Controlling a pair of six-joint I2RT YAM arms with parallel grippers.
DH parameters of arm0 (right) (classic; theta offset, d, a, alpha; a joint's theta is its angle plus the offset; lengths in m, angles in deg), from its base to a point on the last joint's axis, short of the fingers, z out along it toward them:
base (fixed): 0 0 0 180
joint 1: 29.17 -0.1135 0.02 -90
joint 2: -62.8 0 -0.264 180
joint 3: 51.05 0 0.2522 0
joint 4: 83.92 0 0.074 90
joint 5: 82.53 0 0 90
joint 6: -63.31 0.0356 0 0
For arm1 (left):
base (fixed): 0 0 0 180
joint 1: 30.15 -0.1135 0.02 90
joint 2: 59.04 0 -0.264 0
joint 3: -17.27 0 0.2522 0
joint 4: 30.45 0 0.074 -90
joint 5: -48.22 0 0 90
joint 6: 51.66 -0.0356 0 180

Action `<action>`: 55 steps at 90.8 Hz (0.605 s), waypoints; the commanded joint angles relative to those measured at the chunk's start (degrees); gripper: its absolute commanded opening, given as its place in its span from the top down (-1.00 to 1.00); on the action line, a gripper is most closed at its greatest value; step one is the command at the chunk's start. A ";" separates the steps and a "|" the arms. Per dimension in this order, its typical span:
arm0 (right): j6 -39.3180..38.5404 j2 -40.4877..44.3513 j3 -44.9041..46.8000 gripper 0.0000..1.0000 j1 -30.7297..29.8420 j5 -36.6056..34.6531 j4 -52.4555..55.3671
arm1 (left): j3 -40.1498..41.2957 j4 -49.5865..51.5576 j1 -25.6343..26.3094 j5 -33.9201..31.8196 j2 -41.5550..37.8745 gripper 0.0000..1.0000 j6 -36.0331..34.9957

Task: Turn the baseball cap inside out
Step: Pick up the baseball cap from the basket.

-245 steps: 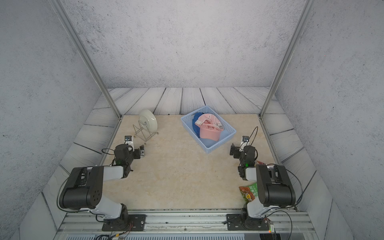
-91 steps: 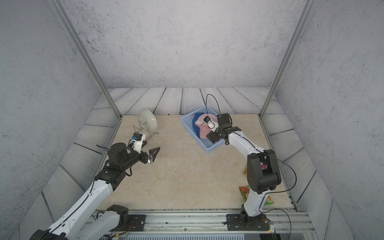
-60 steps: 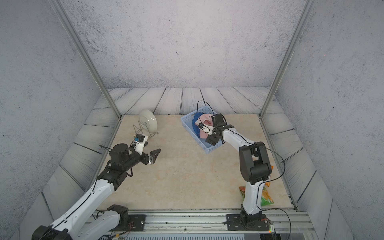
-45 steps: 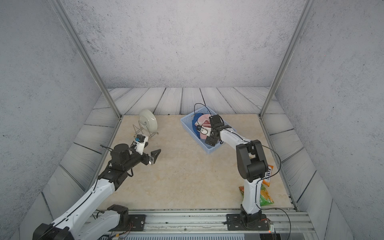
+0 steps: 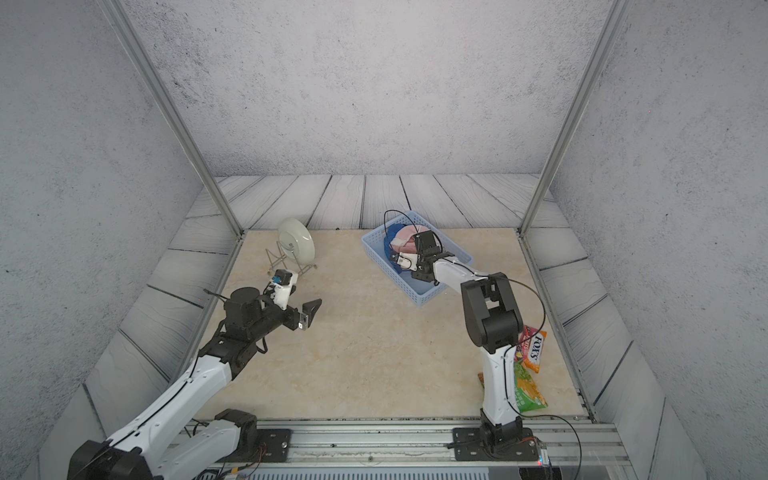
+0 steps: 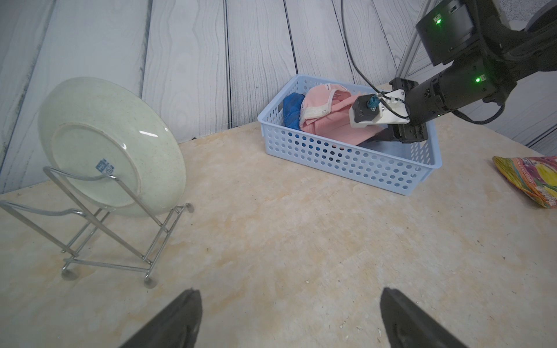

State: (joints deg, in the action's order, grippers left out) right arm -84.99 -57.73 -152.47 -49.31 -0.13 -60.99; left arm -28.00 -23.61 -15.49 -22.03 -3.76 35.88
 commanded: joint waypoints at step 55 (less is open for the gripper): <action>-10.97 10.54 19.06 1.00 -1.84 -13.43 -43.66 | -8.85 3.69 0.81 -5.72 -3.47 -0.97 22.16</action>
State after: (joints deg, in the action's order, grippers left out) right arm -93.95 -53.14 -134.66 -51.36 -11.27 -95.57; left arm -33.42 -19.74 -15.21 -26.12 -5.77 46.70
